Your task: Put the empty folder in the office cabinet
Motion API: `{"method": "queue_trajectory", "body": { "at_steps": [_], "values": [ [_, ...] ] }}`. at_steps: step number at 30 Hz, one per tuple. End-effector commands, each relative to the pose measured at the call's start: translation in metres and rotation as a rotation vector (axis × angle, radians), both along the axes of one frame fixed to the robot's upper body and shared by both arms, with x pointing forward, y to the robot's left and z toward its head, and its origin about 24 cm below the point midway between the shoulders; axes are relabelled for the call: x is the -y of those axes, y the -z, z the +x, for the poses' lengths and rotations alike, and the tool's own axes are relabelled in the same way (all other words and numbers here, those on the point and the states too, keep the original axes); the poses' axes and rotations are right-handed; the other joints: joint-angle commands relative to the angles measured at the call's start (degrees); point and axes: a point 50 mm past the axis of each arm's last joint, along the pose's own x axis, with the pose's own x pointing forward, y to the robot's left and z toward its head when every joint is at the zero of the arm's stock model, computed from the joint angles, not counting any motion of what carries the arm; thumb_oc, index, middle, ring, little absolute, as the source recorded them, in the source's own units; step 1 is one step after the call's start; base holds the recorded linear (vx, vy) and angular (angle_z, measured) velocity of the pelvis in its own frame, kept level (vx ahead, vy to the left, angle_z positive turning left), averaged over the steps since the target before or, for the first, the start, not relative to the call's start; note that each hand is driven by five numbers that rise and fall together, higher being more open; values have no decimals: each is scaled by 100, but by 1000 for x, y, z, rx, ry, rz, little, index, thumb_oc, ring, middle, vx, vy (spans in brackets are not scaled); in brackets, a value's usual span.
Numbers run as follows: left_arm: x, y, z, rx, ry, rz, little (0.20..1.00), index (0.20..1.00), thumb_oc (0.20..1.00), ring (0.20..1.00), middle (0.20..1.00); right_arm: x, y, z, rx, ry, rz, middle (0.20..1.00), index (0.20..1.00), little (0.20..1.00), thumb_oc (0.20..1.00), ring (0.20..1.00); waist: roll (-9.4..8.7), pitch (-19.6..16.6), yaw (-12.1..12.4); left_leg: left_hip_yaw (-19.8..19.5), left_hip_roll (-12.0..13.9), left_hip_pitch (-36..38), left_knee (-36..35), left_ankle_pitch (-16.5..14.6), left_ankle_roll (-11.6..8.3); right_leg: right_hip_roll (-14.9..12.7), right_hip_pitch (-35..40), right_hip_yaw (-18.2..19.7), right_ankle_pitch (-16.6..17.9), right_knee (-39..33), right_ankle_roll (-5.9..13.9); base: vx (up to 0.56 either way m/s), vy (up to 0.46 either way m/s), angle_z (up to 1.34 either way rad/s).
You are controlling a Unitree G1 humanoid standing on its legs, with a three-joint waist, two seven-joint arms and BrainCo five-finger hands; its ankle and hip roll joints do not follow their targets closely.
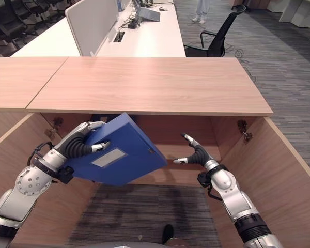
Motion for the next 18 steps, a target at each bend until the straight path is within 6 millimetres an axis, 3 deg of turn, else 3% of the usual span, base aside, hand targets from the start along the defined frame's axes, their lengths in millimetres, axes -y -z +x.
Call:
{"method": "queue_trajectory", "body": {
  "at_steps": [1, 11, 18],
  "values": [
    [8, -29, -7, 129, 94, -37, 200, 200, 200, 200, 200, -26, -32, 9, 150, -113, 63, 1000, 1000, 1000, 1000, 1000, -409, -196, -35, 62, -162, -267, 6, -118, 102, -213, 791, 98, -756, 2, 675, 0, 0, 0],
    [42, -36, 6, 149, 236, -119, 200, 200, 200, 200, 200, -62, -25, 12, 89, -236, 179, 1000, 1000, 1000, 1000, 1000, -443, -194, -91, 99, -163, -296, 6, -77, 94, -220, 746, 110, -724, 2, 657, 0, 0, 0],
    [59, -39, 8, 147, 305, -158, 200, 200, 200, 200, 200, -74, -28, 14, 94, -281, 202, 1000, 1000, 1000, 1000, 1000, -428, -195, -131, 124, -154, -288, 6, -81, 94, -223, 736, 135, -724, 2, 658, 0, 0, 0]
  ]
}}
